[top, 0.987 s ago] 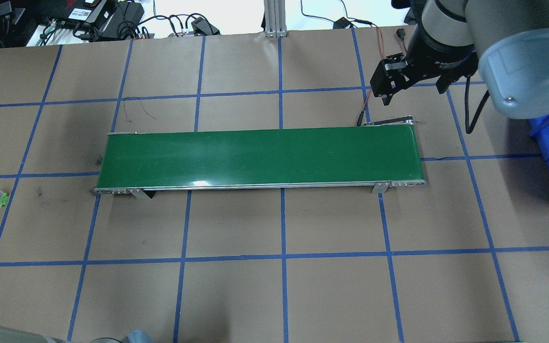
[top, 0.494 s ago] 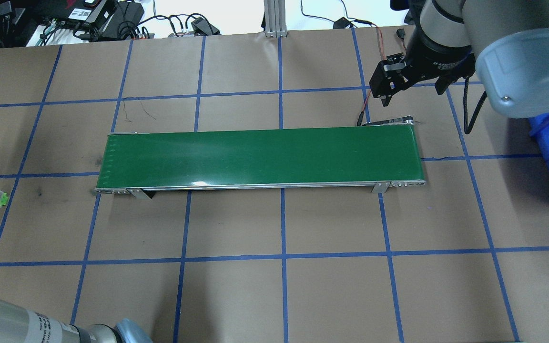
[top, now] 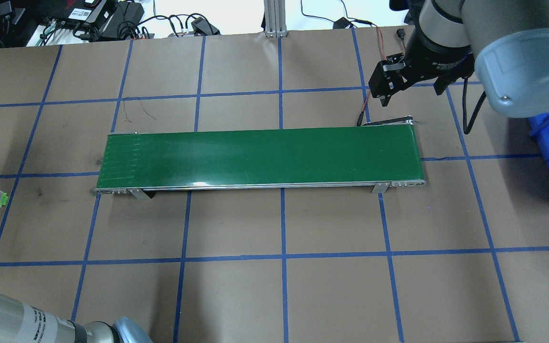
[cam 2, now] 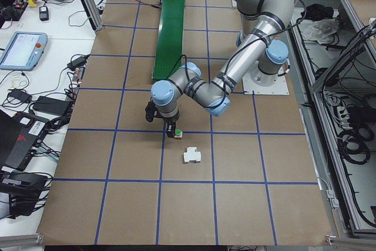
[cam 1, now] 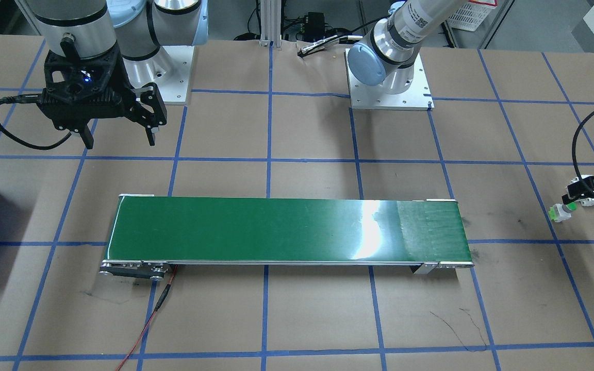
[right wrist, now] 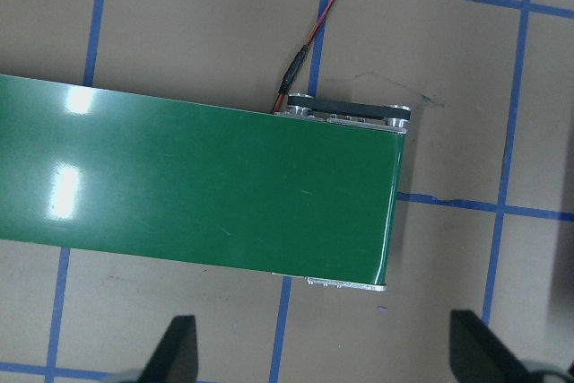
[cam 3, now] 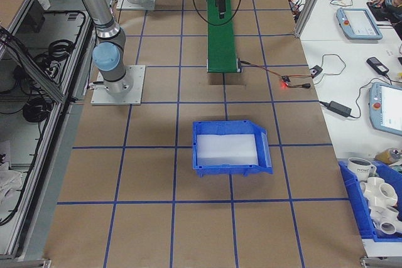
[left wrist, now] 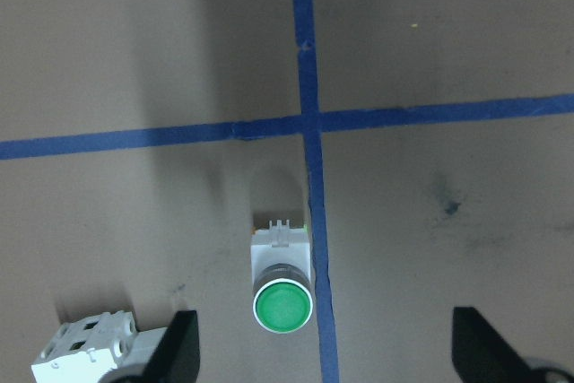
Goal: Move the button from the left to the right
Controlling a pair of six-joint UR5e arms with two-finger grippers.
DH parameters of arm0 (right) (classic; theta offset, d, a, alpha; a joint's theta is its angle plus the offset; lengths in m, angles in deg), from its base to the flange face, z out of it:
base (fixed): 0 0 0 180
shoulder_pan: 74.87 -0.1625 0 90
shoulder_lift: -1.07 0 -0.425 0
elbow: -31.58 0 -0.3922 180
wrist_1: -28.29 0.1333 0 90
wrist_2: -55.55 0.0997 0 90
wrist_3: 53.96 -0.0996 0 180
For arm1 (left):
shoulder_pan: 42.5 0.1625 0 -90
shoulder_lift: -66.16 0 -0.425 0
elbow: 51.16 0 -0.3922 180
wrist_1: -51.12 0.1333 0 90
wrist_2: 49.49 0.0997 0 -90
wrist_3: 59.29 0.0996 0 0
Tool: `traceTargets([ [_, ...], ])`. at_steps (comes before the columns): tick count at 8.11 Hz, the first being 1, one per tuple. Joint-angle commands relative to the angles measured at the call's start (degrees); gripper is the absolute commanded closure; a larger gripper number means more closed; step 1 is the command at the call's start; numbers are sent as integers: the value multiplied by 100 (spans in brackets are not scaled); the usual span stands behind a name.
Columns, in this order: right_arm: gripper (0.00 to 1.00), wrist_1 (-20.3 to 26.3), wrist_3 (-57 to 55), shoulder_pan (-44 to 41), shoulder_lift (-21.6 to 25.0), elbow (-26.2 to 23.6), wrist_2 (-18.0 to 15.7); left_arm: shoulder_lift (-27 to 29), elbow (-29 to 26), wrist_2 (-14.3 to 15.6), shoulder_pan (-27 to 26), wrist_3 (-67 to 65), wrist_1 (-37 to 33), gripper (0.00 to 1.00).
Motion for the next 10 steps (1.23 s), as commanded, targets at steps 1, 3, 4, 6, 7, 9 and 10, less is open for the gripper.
traceTargets([
  [1, 0, -5, 0, 0, -1, 0, 21, 247, 33, 300, 54, 89, 276, 0],
  [3, 0, -5, 0, 0, -1, 0, 21, 388, 33, 347, 62, 195, 322, 5],
  [4, 0, 4, 0, 0, -1, 0, 21, 406, 33, 338, 62, 186, 322, 6],
  [6, 0, 4, 0, 0, -9, 0, 21, 494, 33, 347, 62, 186, 322, 6],
  [7, 0, 4, 0, 0, -1, 0, 21, 503, 42, 356, 62, 186, 322, 6],
  [9, 0, 4, 0, 9, -9, -9, 21, 512, 42, 374, 62, 204, 322, 19],
  [10, 0, 4, 0, 9, -9, -9, 21, 512, 42, 382, 54, 204, 322, 28],
])
